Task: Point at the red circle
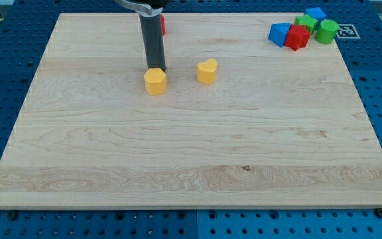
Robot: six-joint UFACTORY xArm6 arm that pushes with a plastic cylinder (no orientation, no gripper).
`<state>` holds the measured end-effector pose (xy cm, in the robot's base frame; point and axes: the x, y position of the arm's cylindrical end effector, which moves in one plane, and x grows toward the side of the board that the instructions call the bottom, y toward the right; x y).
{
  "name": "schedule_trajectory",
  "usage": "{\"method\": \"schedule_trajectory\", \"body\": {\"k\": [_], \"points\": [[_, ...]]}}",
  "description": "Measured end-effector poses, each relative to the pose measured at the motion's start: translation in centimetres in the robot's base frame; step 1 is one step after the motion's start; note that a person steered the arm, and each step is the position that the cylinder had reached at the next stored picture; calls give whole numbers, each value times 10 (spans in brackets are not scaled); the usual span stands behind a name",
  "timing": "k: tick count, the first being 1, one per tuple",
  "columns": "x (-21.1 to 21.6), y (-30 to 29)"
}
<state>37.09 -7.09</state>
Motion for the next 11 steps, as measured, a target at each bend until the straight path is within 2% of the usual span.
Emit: {"method": "schedule_trajectory", "body": {"k": [1, 2, 4, 5, 6, 7, 9, 11], "points": [[-1, -47], [-26, -81], [-137, -100], [-179, -94], [-179, -77], [-179, -35], [-176, -26], [-144, -18]]}}
